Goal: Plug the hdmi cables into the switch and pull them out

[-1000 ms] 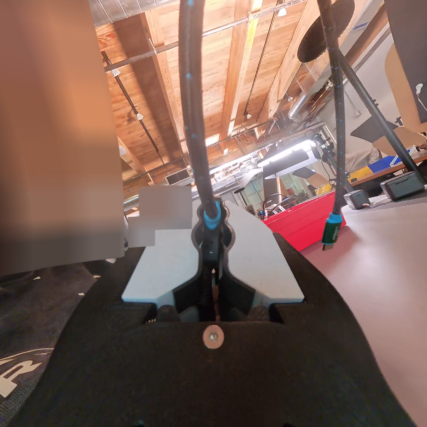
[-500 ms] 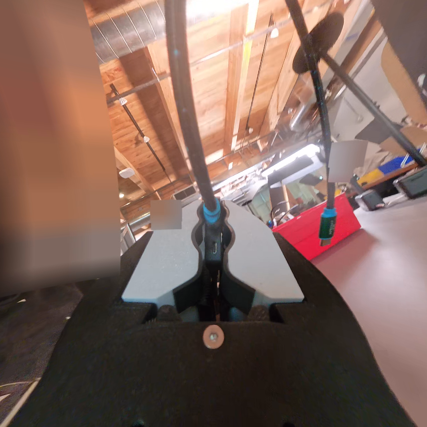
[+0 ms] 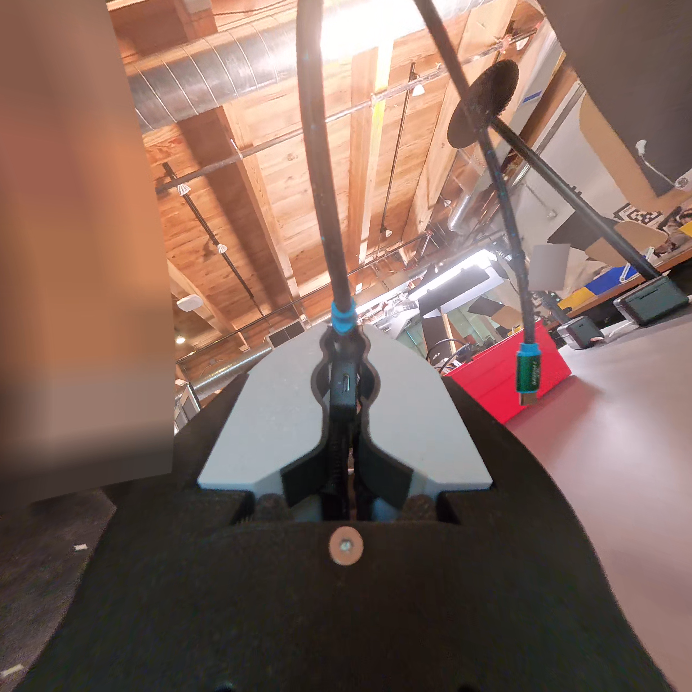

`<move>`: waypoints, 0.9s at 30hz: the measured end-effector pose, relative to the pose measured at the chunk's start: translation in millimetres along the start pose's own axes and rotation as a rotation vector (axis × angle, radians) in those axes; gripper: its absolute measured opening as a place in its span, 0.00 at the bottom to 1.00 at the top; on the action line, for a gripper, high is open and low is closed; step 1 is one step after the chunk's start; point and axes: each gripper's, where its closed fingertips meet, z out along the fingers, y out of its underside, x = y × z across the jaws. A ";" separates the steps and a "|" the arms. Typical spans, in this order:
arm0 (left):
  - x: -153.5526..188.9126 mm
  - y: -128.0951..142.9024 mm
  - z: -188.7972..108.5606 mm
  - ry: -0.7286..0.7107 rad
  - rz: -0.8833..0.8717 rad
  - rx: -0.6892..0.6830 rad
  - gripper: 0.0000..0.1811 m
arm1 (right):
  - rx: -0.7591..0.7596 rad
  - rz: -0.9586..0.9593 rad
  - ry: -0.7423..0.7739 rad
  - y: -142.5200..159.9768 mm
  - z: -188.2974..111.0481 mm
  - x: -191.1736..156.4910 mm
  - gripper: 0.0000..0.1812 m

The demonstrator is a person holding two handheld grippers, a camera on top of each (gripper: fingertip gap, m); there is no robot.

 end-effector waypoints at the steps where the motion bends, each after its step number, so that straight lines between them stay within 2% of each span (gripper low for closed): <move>1: 0.1 -2.1 -0.5 0.001 -0.011 0.012 0.07 | 0.010 0.006 0.001 0.1 0.5 -0.5 0.06; 10: -7.3 -0.9 -1.6 -0.037 -0.070 0.000 0.07 | 0.044 0.048 0.057 -1.5 1.5 6.8 0.06; 15: -6.4 2.0 -1.6 -0.063 -0.042 -0.002 0.07 | 0.096 0.077 0.101 -4.5 0.3 7.2 0.06; 21: -9.6 -4.6 -2.9 -0.126 -0.028 0.038 0.06 | 0.090 0.181 0.090 -4.5 6.4 11.8 0.05; 22: -9.5 -9.2 -4.2 -0.133 -0.032 0.067 0.06 | 0.115 0.196 0.078 -8.7 7.2 11.4 0.05; 23: -9.8 -20.7 -9.6 -0.138 -0.090 0.158 0.07 | 0.329 0.194 0.046 -42.8 -3.8 11.0 0.06; 24: -9.5 -29.0 -15.0 -0.131 -0.209 0.241 0.06 | 0.453 0.177 0.074 -71.9 -15.2 21.3 0.06; 25: -2.5 -18.5 -10.2 -0.105 -0.243 0.197 0.06 | 0.463 0.092 0.077 -89.0 -19.1 25.6 0.06; 27: 9.8 -0.4 -0.5 -0.100 -0.041 0.092 0.07 | 0.365 -0.019 0.074 -88.4 -12.7 16.7 0.06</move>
